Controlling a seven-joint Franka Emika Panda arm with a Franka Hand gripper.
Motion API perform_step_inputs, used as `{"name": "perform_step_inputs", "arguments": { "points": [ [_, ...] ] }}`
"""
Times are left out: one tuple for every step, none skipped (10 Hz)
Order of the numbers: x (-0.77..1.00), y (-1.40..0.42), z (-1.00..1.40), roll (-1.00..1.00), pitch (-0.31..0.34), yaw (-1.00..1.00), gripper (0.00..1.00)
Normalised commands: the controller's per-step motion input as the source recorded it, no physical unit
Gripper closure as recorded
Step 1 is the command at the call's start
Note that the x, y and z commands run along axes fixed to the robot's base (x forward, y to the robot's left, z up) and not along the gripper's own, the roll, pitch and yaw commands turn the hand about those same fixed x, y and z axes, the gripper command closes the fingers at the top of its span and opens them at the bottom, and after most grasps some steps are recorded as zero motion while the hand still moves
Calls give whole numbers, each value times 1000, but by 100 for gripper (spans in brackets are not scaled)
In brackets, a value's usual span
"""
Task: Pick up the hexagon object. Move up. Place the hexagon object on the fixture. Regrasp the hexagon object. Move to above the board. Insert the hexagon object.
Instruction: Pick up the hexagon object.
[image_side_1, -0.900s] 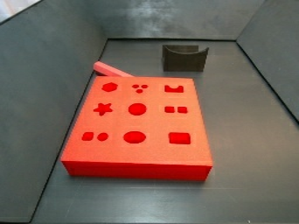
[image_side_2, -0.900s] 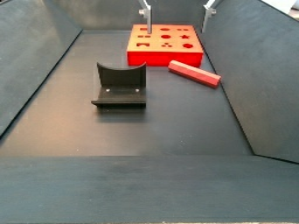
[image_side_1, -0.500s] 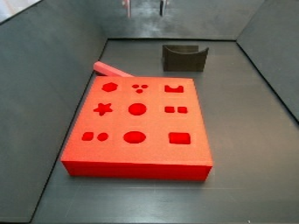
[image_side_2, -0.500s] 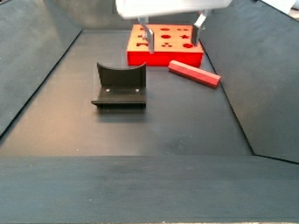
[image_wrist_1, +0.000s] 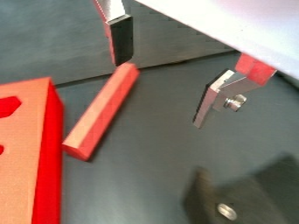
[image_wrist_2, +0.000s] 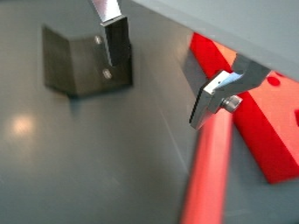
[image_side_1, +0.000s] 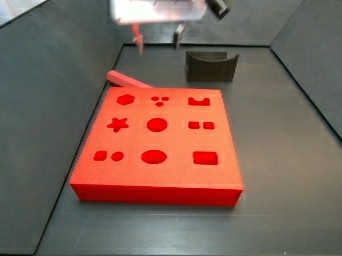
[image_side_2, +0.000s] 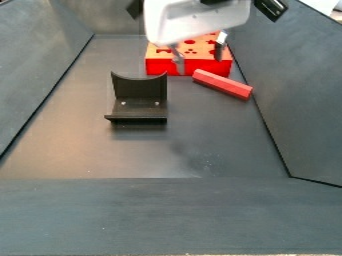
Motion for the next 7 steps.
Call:
{"name": "perform_step_inputs", "arguments": {
  "points": [
    [-626, -326, -586, 74, -257, 434, 0],
    [-603, -314, -594, 69, -280, 411, 0],
    [-480, -334, -423, 0, -383, 411, 0],
    [-386, -220, -374, 0, -397, 454, 0],
    [-354, -137, -340, -6, -369, 460, 0],
    [-74, 0, -234, -26, -153, 266, 0],
    [0, 0, -271, 0, -69, 146, 0]
  ]
}}
